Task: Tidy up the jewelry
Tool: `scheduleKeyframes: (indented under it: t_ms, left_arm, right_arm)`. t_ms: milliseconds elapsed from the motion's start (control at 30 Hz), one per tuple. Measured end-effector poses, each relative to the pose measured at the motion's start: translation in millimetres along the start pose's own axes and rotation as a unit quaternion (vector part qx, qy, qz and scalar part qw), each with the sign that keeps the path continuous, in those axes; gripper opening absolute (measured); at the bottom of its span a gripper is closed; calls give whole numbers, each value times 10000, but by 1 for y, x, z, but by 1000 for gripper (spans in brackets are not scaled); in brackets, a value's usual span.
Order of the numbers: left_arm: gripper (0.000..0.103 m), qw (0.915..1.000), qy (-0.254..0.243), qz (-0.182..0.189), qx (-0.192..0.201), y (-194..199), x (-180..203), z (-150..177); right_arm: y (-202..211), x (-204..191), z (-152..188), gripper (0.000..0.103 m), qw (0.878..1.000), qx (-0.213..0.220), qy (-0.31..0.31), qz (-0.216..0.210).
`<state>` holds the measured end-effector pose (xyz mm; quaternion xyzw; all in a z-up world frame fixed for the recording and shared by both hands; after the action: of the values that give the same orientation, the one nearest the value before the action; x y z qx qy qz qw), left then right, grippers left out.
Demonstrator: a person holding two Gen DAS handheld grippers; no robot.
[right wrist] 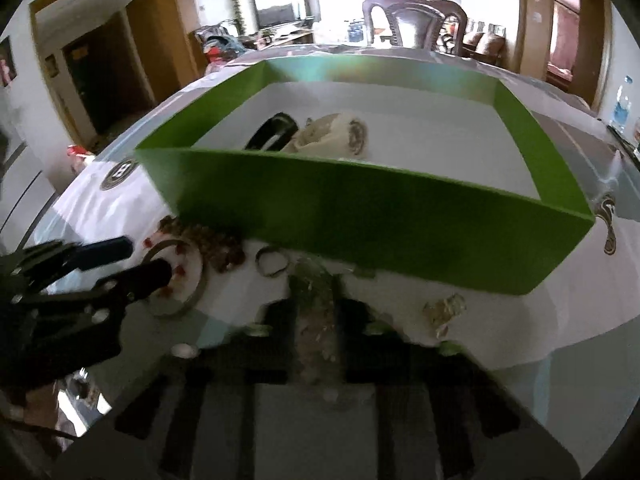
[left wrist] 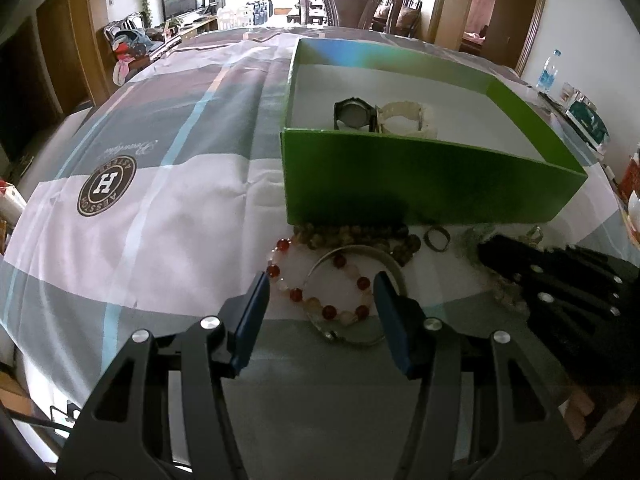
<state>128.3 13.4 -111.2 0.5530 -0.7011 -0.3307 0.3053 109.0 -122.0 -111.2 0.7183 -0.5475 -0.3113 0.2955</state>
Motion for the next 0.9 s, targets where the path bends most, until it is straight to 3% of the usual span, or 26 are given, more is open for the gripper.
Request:
scheduleKeyframes:
  t_ms: [133, 367, 567, 767, 900]
  left_arm:
    - [54, 10000, -74, 44, -11, -1, 4, 1]
    - [55, 9996, -260, 42, -129, -8, 16, 6]
    - [55, 9979, -523, 331, -189, -3, 35, 15]
    - [55, 9988, -418, 200, -132, 0, 28, 12]
    - [56, 9993, -326, 152, -112, -1, 22, 9]
  right_arm:
    - [18, 2, 15, 6, 9999, -27, 24, -109]
    - [57, 43, 17, 6, 9978, 350, -399, 408]
    - [57, 62, 18, 7, 9949, 355, -620, 718]
    - [55, 59, 22, 29, 9953, 347, -564, 710]
    - [50, 67, 25, 30, 9941, 283, -641, 824]
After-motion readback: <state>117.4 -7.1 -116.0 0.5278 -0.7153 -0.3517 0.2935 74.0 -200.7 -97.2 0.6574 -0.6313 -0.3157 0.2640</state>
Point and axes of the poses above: each gripper's, at about its wrist camera, not at the fingertips, and y roughly against the way its jaws point, x to its right, z to its underside, the point moved 7 cm from there along -y, roughly the way its jaws point
